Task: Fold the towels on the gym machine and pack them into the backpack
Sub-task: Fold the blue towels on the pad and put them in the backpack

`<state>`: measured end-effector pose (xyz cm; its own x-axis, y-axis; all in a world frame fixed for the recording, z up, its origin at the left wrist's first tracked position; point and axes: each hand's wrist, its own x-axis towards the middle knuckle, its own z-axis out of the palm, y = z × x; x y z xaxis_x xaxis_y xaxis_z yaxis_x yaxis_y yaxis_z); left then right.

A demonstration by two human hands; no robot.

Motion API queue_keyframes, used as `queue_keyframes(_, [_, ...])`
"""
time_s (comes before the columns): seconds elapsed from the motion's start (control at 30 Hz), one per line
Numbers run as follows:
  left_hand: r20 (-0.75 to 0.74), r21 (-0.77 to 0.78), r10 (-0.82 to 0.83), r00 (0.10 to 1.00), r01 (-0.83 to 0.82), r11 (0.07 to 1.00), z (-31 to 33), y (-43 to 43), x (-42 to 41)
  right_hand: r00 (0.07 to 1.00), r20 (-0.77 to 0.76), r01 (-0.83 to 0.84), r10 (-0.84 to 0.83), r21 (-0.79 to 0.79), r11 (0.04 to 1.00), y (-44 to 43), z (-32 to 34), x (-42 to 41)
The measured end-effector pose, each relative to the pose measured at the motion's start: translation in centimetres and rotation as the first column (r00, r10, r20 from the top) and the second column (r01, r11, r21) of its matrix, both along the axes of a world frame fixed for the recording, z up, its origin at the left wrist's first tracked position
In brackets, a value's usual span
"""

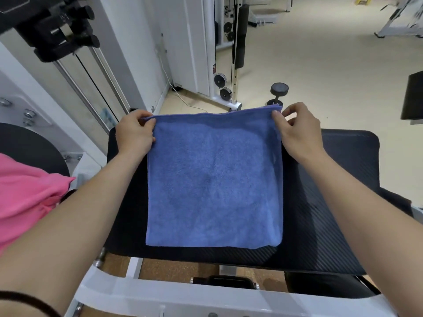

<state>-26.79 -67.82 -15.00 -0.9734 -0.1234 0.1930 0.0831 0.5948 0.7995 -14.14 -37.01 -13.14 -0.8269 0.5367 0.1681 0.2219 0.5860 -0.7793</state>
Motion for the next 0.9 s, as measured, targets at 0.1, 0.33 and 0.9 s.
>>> queue_keyframes(0.1, [-0.001,0.022,0.056,0.998,-0.056,0.998,0.1,-0.4,1.3,0.997,0.070,0.030,-0.026,-0.065,0.997,-0.1,-0.1,2.3])
queue_keyframes(0.33, [0.173,-0.056,0.082,0.981,-0.074,0.996,-5.7,-3.5,16.1,0.941,0.338,0.101,-0.027,-0.202,0.974,-3.7,-6.5,14.6])
queue_keyframes(0.9, [0.509,0.339,0.090,0.856,-0.296,0.893,-9.4,-6.3,22.8,0.955,0.276,0.244,-0.105,-0.536,0.809,-7.0,-9.2,18.8])
